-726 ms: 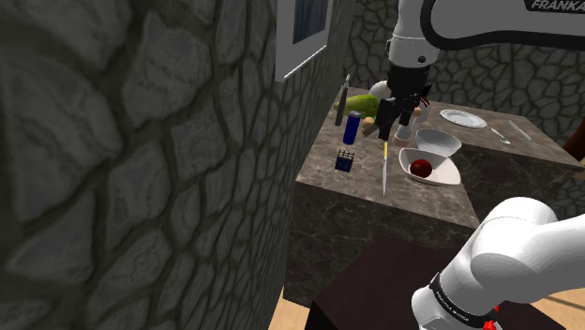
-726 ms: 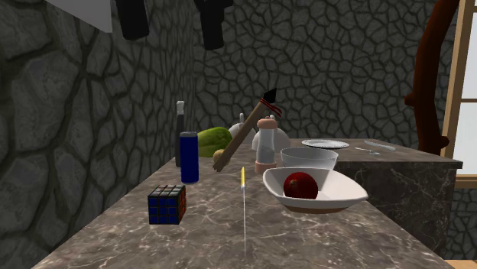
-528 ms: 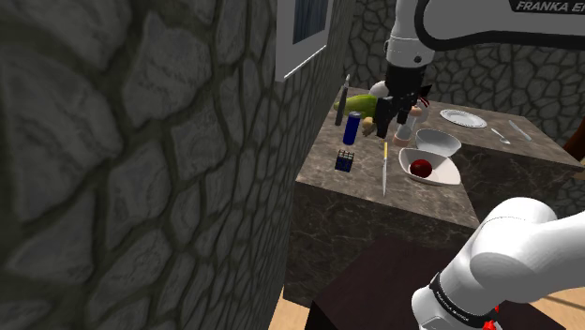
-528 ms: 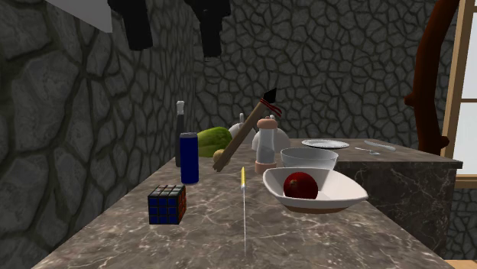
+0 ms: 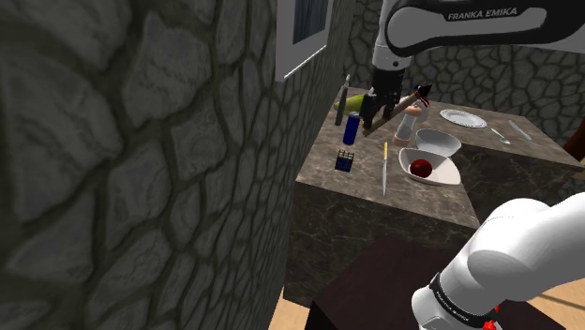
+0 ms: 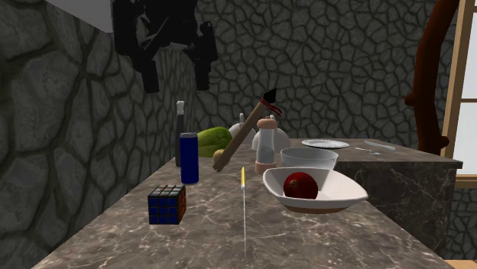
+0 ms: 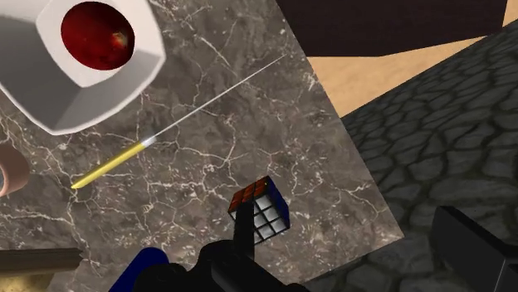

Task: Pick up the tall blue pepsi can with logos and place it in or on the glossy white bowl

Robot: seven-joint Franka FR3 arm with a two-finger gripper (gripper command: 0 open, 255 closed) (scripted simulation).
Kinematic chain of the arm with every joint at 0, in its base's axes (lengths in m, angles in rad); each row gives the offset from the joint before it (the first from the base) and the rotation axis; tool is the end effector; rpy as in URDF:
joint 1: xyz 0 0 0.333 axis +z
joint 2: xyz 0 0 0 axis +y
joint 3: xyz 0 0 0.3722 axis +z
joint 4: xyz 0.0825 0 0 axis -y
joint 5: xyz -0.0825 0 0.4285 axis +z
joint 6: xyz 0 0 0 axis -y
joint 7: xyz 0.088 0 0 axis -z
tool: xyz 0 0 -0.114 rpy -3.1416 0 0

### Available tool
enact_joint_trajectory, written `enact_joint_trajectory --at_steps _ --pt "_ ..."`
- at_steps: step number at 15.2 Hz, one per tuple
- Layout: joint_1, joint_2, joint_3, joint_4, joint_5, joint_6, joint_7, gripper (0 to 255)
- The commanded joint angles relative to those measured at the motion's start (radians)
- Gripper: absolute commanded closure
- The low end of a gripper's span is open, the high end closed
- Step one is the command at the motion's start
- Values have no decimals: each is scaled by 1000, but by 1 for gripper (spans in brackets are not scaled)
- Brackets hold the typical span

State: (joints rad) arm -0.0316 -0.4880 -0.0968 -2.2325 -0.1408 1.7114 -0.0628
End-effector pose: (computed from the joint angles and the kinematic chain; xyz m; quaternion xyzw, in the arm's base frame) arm 0.4136 -0.0746 0.5900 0.9986 -0.0157 -0.0214 0.0451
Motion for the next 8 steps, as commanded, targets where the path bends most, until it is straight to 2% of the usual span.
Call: enact_joint_trajectory --at_steps 1,8 --pt "-11 67 -31 47 -1 27 -29 0" --pt "-41 302 -121 206 37 119 -120 0"
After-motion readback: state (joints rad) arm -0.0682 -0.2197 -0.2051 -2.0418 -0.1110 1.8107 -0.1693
